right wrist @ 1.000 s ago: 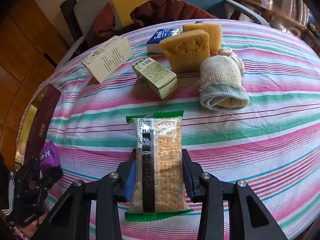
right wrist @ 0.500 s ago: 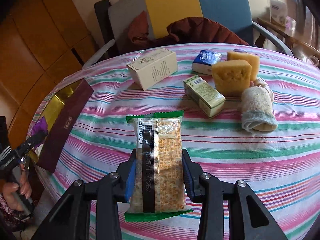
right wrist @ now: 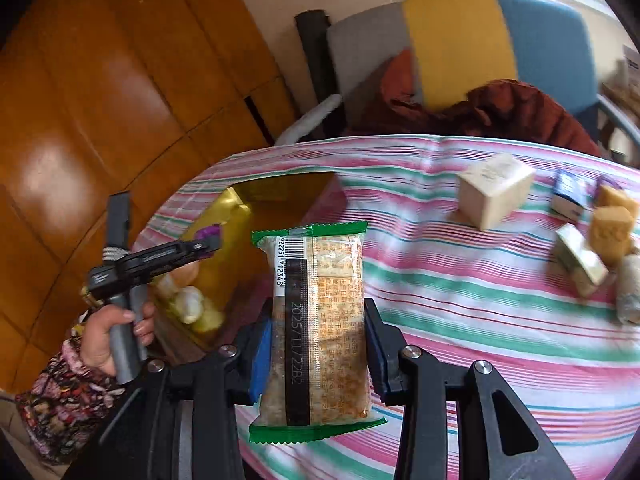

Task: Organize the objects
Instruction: 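Carry the purple packet into the gold tray and open the left tool while the right tool carries the crackers, then lower the cracker packet into the gold tray and open the right tool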

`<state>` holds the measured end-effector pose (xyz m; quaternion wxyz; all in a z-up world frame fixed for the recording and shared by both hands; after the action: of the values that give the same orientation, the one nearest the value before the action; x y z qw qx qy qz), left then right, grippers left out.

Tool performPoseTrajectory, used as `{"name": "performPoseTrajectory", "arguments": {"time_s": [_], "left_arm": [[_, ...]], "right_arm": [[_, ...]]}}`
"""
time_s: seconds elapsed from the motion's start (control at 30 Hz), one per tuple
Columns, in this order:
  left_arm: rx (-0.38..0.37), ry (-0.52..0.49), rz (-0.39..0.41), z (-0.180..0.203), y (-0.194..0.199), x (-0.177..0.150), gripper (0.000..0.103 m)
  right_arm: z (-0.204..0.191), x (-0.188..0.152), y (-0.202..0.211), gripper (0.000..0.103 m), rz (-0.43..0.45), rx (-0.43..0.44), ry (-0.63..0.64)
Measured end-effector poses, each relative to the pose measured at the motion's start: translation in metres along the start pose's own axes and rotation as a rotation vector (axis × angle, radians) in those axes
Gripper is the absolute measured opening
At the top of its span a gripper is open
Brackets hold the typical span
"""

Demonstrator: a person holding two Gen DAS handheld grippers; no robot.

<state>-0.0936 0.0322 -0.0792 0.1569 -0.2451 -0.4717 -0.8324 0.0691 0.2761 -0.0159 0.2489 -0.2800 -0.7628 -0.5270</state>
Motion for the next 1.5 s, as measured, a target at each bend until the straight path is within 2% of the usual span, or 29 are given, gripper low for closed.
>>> {"name": "performPoseTrajectory", "arguments": {"time_s": [0.2, 0.33, 0.47, 0.53, 0.63, 0.7, 0.83, 0.97, 1.3, 1.5], "left_arm": [[0.030, 0.097, 0.008, -0.046, 0.001, 0.019, 0.052], [0.071, 0.103, 0.001, -0.058, -0.003, 0.024, 0.054], [0.063, 0.102, 0.010, -0.060, -0.002, 0.027, 0.059], [0.056, 0.116, 0.017, -0.060, 0.002, 0.027, 0.061], [-0.016, 0.182, 0.029, -0.061, 0.009, 0.029, 0.061], [-0.021, 0.218, 0.063, -0.062, 0.020, 0.032, 0.061], [0.023, 0.260, 0.131, -0.062, 0.044, 0.034, 0.061], [0.094, 0.274, 0.164, -0.061, 0.064, 0.034, 0.061], [0.147, 0.234, 0.246, -0.055, 0.097, 0.023, 0.061], [0.149, 0.258, 0.259, -0.059, 0.103, 0.020, 0.061]], "right_arm": [[-0.058, -0.001, -0.036, 0.041, -0.052, 0.064, 0.086], [-0.084, -0.001, -0.058, 0.041, -0.091, 0.084, 0.121], [-0.106, 0.001, -0.074, 0.041, -0.108, 0.096, 0.158], [-0.112, 0.002, -0.080, 0.041, -0.116, 0.099, 0.168], [-0.118, 0.002, -0.090, 0.041, -0.133, 0.101, 0.170], [-0.122, 0.003, -0.098, 0.041, -0.143, 0.093, 0.172], [-0.129, 0.005, -0.115, 0.041, -0.173, 0.072, 0.182], [-0.134, 0.010, -0.135, 0.041, -0.213, 0.049, 0.172], [-0.149, 0.031, -0.198, 0.041, -0.300, -0.043, 0.139], [-0.155, 0.037, -0.227, 0.046, -0.311, -0.025, 0.045]]}}
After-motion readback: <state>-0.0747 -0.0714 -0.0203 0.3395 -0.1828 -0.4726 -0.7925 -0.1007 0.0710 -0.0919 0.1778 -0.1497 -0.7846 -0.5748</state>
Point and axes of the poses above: each gripper's, at about its wrist camera, not at the fingertips, and y roughly against the way its jaws point, z to its right, x to its top, the point moved 4 cm from there along -y, roughly the way its jaws point, and after that the axes turned 4 degrees about -x, right-handed, at the moved point
